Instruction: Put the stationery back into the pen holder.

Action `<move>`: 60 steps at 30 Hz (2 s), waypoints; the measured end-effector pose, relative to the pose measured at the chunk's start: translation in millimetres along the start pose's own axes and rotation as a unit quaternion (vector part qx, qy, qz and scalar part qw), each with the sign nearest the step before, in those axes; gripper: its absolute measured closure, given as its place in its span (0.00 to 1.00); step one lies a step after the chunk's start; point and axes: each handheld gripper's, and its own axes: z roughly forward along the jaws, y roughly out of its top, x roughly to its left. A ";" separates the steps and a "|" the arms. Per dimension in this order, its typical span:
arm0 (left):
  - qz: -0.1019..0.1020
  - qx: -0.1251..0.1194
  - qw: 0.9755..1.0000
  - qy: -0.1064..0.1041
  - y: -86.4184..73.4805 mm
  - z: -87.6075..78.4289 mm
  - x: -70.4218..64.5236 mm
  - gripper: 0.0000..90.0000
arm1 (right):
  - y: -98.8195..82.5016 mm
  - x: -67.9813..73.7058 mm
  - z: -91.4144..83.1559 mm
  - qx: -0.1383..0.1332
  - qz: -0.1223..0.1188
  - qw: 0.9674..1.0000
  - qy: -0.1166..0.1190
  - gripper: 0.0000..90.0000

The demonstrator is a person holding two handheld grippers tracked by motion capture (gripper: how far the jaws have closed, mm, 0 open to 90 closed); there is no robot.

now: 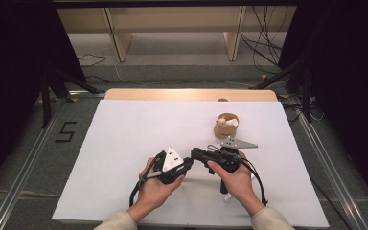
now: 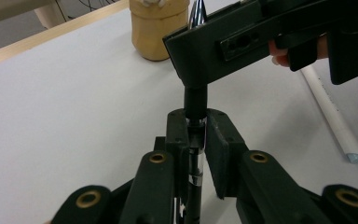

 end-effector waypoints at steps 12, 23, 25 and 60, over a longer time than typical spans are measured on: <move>0.016 -0.009 1.000 0.002 -1.8 0.9 2.5 0.76 | 5.9 0.5 -6.8 -0.021 -0.016 1.000 -0.015 0.90; 0.013 -0.003 1.000 0.016 -8.3 -2.0 9.7 0.58 | 10.9 -2.5 -13.4 -0.030 -0.032 0.998 -0.038 0.90; 0.011 0.000 1.000 0.016 -9.5 -2.3 11.0 0.56 | 11.5 -3.1 -14.1 -0.029 -0.033 0.998 -0.039 0.90; -0.011 0.019 0.999 0.033 -21.9 -9.9 25.9 0.39 | 25.3 -20.3 -35.7 -0.060 -0.042 0.993 -0.089 0.90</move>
